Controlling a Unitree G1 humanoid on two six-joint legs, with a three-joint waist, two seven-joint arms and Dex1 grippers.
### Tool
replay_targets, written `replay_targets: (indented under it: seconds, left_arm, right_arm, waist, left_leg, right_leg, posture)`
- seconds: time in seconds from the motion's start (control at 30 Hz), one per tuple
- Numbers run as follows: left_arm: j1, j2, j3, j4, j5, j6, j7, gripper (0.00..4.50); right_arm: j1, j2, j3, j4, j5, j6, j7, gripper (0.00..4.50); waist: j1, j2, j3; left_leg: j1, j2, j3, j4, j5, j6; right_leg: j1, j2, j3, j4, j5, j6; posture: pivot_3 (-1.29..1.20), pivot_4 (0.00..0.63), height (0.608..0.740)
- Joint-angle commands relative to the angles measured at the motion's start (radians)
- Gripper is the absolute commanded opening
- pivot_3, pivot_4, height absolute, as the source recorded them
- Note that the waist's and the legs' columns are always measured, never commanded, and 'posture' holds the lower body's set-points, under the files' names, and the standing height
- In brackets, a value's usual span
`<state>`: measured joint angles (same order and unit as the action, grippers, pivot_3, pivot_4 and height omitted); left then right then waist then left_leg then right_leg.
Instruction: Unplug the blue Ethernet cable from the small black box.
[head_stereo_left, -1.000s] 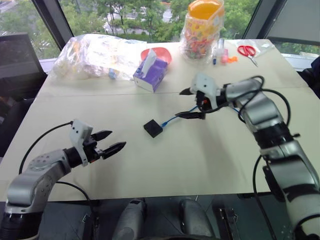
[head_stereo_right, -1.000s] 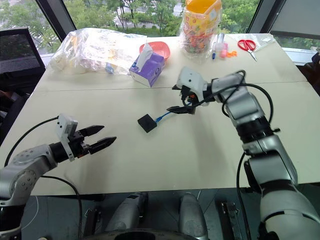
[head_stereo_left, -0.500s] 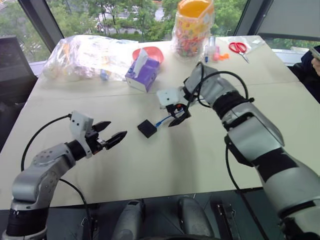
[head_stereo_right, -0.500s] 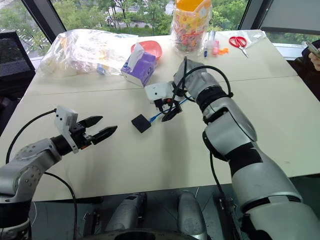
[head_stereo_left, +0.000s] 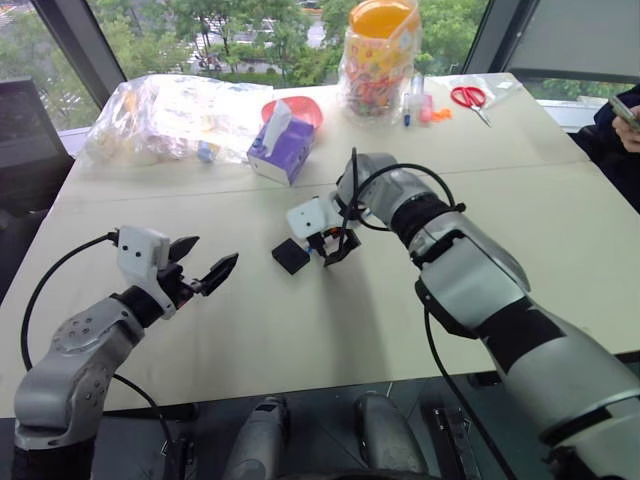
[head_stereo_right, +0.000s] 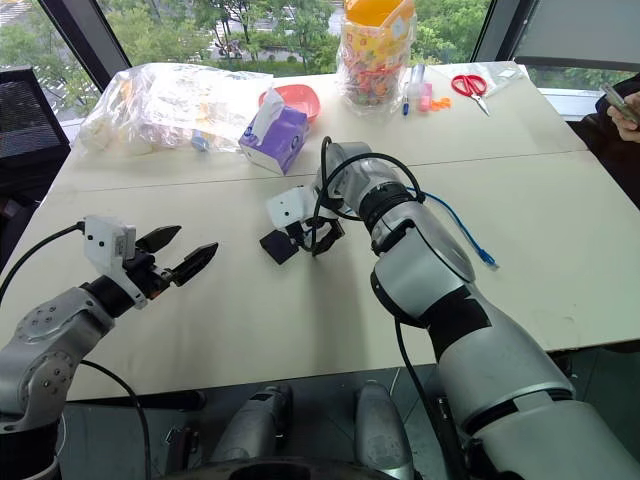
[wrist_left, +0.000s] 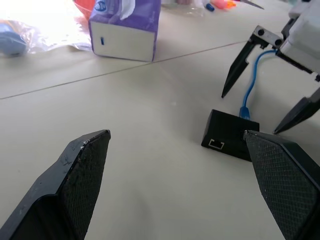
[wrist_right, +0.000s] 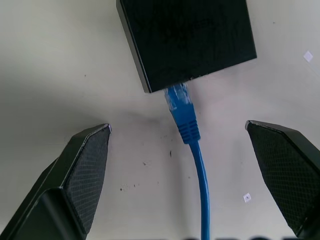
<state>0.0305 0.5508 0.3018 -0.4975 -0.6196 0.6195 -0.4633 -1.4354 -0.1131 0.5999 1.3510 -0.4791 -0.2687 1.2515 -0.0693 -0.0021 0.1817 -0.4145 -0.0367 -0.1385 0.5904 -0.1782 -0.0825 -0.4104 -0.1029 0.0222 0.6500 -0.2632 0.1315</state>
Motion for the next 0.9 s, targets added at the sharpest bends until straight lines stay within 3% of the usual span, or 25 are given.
replay_targets:
  seconds: [0.03,0.1,0.2,0.27,0.43,0.53,0.7,0.83,0.9]
  left_arm:
    - [0.010,-0.005,0.025,-0.053,0.007,-0.025,0.020,4.46]
    - [0.014,-0.007,0.025,-0.058,0.012,-0.029,0.028,4.46]
    - [0.015,-0.013,0.025,-0.061,0.021,-0.039,0.041,4.50]
    - [0.013,-0.018,0.025,-0.062,0.026,-0.046,0.049,4.50]
    - [-0.001,-0.027,0.017,-0.046,0.042,-0.063,0.061,4.50]
    - [-0.015,-0.031,0.009,-0.038,0.041,-0.063,0.061,4.50]
    - [-0.076,-0.063,-0.012,-0.011,0.005,-0.035,0.061,4.50]
    - [-0.164,-0.110,-0.039,0.009,-0.072,0.015,0.058,4.50]
    - [-0.206,-0.124,-0.054,0.034,-0.105,0.043,0.048,4.50]
  right_arm:
    - [-0.018,0.038,-0.009,0.007,-0.024,0.027,-0.026,4.50]
    - [-0.016,0.050,-0.001,0.012,-0.042,0.038,-0.036,4.50]
    - [-0.006,0.060,0.006,0.016,-0.066,0.043,-0.034,3.64]
    - [0.000,0.064,0.007,0.018,-0.079,0.043,-0.031,2.80]
    - [0.011,0.077,-0.005,0.016,-0.086,0.039,-0.010,0.22]
    - [0.018,0.071,-0.019,0.005,-0.083,0.009,-0.050,0.09]
    - [0.051,-0.031,-0.069,-0.073,-0.042,-0.232,-0.186,0.09]
    - [0.166,-0.194,-0.072,-0.241,-0.098,-0.446,-0.472,0.09]
    - [0.253,-0.256,-0.104,-0.378,-0.100,-0.459,-0.579,0.09]
  waist:
    - [-0.002,0.000,0.000]
    - [-0.002,0.000,0.000]
    - [-0.003,0.000,0.000]
    - [-0.003,0.000,0.000]
    - [-0.002,-0.001,0.000]
    - [-0.003,-0.001,0.000]
    - [0.001,-0.001,0.000]
    - [0.012,-0.002,0.001]
    - [0.021,-0.003,0.001]
  left_leg:
    - [0.001,0.000,0.000,0.000,0.000,0.000]
    - [0.004,0.000,0.000,-0.001,0.000,0.000]
    - [0.007,0.001,0.000,-0.002,0.000,0.000]
    - [0.007,0.002,0.000,-0.001,0.000,0.000]
    - [0.008,0.002,0.000,0.000,0.000,0.000]
    - [0.008,0.002,0.000,0.000,0.000,0.000]
    - [0.007,0.002,0.000,0.000,0.000,-0.001]
    - [0.005,0.002,0.000,0.001,0.001,-0.001]
    - [0.005,0.002,0.000,0.001,0.001,-0.001]
  right_leg:
    - [0.001,0.000,0.000,0.000,0.000,0.000]
    - [0.003,0.000,0.000,0.000,-0.002,-0.004]
    - [0.004,0.001,0.000,0.001,-0.003,-0.006]
    - [0.004,0.002,0.000,0.002,-0.003,-0.007]
    - [0.005,0.002,0.001,0.003,-0.003,-0.008]
    - [0.005,0.002,0.001,0.003,-0.003,-0.008]
    - [0.005,0.003,0.001,0.003,-0.003,-0.008]
    - [0.005,0.002,0.001,0.002,-0.002,-0.006]
    - [0.005,0.002,0.001,0.001,-0.001,-0.004]
  posture:
    - [0.00,0.150,0.726]
    - [0.00,0.150,0.726]
    - [0.00,0.150,0.726]
    - [0.00,0.150,0.726]
    - [0.00,0.150,0.726]
    - [0.00,0.150,0.726]
    - [0.00,0.150,0.726]
    - [0.00,0.150,0.726]
    - [0.00,0.150,0.726]
